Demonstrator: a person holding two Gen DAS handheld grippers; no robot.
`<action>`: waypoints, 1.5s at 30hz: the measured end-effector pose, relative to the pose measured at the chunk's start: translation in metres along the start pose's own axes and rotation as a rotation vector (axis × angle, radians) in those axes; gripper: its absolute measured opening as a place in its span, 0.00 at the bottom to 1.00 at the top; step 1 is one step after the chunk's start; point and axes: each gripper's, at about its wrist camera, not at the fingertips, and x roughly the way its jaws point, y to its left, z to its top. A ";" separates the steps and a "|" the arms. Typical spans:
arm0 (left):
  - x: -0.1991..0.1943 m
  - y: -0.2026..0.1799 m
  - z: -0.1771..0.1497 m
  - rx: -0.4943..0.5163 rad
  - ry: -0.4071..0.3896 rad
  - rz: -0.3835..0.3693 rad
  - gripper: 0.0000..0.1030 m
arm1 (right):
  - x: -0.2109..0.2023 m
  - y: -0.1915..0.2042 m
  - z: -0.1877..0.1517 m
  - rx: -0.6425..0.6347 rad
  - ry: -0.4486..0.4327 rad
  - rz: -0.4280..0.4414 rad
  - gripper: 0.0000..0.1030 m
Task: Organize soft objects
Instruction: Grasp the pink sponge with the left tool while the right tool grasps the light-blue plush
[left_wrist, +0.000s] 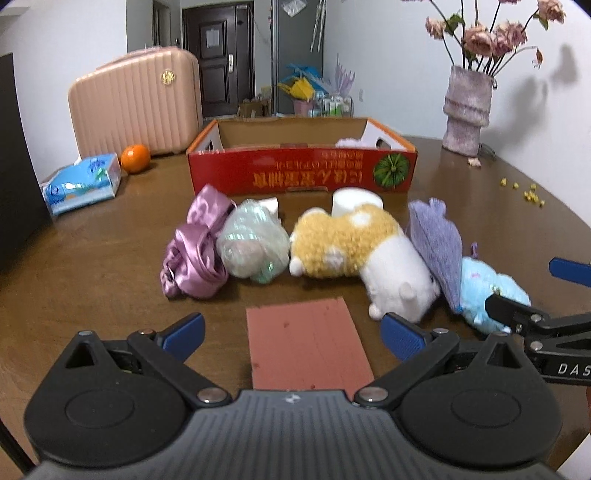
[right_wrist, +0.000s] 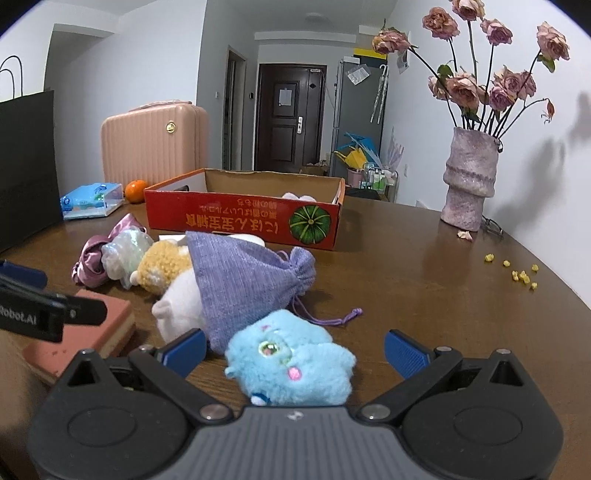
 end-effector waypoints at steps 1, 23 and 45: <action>0.002 -0.002 -0.001 0.002 0.011 0.004 1.00 | 0.000 0.000 -0.001 0.001 0.002 0.001 1.00; 0.022 -0.006 -0.018 -0.014 0.091 0.011 0.70 | 0.014 -0.005 -0.013 0.024 0.046 0.012 1.00; 0.006 -0.001 -0.016 -0.022 -0.002 -0.019 0.69 | 0.034 -0.015 -0.011 0.083 0.080 0.066 0.89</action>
